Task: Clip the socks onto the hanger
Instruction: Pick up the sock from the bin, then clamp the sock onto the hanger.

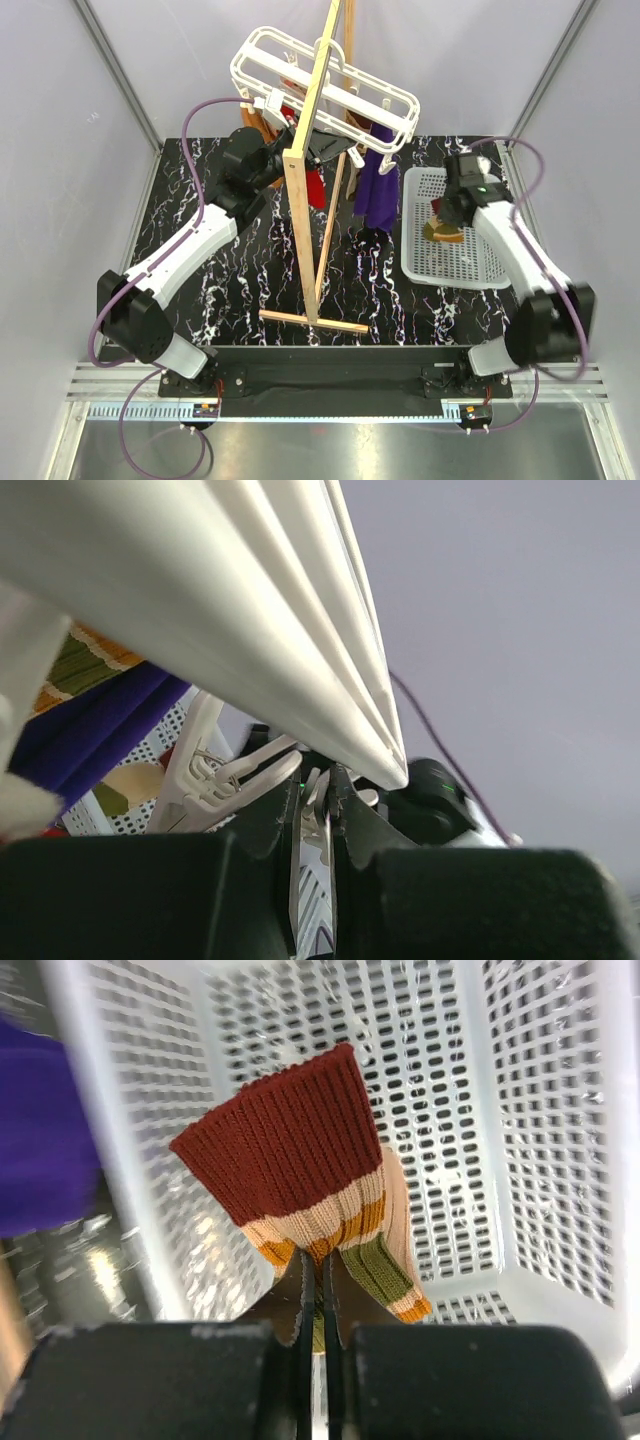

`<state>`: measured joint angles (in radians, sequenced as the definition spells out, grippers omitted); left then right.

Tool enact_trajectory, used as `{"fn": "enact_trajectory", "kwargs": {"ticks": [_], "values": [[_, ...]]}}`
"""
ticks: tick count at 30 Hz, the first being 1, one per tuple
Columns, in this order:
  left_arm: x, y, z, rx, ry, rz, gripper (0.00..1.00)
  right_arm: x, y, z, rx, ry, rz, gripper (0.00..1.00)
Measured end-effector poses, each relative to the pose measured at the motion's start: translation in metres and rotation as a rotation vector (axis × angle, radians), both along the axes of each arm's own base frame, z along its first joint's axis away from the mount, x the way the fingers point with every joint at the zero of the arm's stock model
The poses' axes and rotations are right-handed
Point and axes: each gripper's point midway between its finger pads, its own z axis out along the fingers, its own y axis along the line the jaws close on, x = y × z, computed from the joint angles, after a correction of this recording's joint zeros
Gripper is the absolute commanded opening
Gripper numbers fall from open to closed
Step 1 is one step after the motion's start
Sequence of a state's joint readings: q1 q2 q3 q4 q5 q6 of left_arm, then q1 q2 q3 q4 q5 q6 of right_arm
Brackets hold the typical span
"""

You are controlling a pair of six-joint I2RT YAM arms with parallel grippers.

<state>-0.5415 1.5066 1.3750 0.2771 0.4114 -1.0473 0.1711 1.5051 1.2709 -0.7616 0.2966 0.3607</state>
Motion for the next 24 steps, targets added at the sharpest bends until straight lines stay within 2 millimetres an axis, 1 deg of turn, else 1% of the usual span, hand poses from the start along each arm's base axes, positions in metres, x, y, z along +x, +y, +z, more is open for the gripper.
{"fn": "enact_trajectory", "kwargs": {"ticks": [2, 3, 4, 6, 8, 11, 13, 14, 16, 18, 20, 24], "values": [[0.0, 0.0, 0.0, -0.003, 0.003, -0.002, 0.0, -0.016, 0.001, 0.037, 0.034, -0.096, 0.015, 0.0], [-0.001, 0.0, 0.0, -0.004, 0.005, -0.004, 0.0, -0.027, 0.006, 0.054, 0.069, -0.139, 0.036, 0.0], [-0.001, 0.0, 0.001, -0.005, 0.006, -0.005, 0.0, -0.035, 0.009, 0.065, 0.093, -0.167, 0.053, 0.0], [-0.001, 0.0, 0.001, -0.009, 0.01, -0.007, 0.0, -0.056, 0.021, 0.083, 0.153, -0.214, 0.108, 0.0], [-0.001, 0.0, 0.001, -0.011, 0.012, -0.008, 0.0, -0.079, 0.042, 0.092, 0.211, -0.227, 0.186, 0.0], [-0.001, 0.0, 0.001, -0.012, 0.013, -0.01, 0.0, -0.111, 0.088, 0.098, 0.3, -0.207, 0.34, 0.0], [-0.001, 0.0, 0.001, -0.013, 0.015, -0.01, 0.0, -0.134, 0.124, 0.1, 0.361, -0.178, 0.46, 0.0], [-0.001, 0.0, 0.001, -0.013, 0.015, -0.01, 0.0, -0.144, 0.139, 0.1, 0.381, -0.165, 0.505, 0.0], [-0.001, 0.001, 0.001, -0.013, 0.016, -0.01, 0.0, -0.16, 0.159, 0.101, 0.413, -0.147, 0.563, 0.0], [-0.001, 0.001, 0.001, -0.013, 0.018, -0.01, 0.0, -0.166, 0.173, 0.104, 0.433, -0.155, 0.59, 0.0], [-0.001, 0.001, 0.001, -0.014, 0.021, -0.01, 0.0, -0.166, 0.186, 0.106, 0.441, -0.158, 0.615, 0.0], [-0.001, 0.0, 0.0, -0.011, 0.024, -0.014, 0.0, -0.151, 0.219, 0.109, 0.411, -0.177, 0.649, 0.0]]}}
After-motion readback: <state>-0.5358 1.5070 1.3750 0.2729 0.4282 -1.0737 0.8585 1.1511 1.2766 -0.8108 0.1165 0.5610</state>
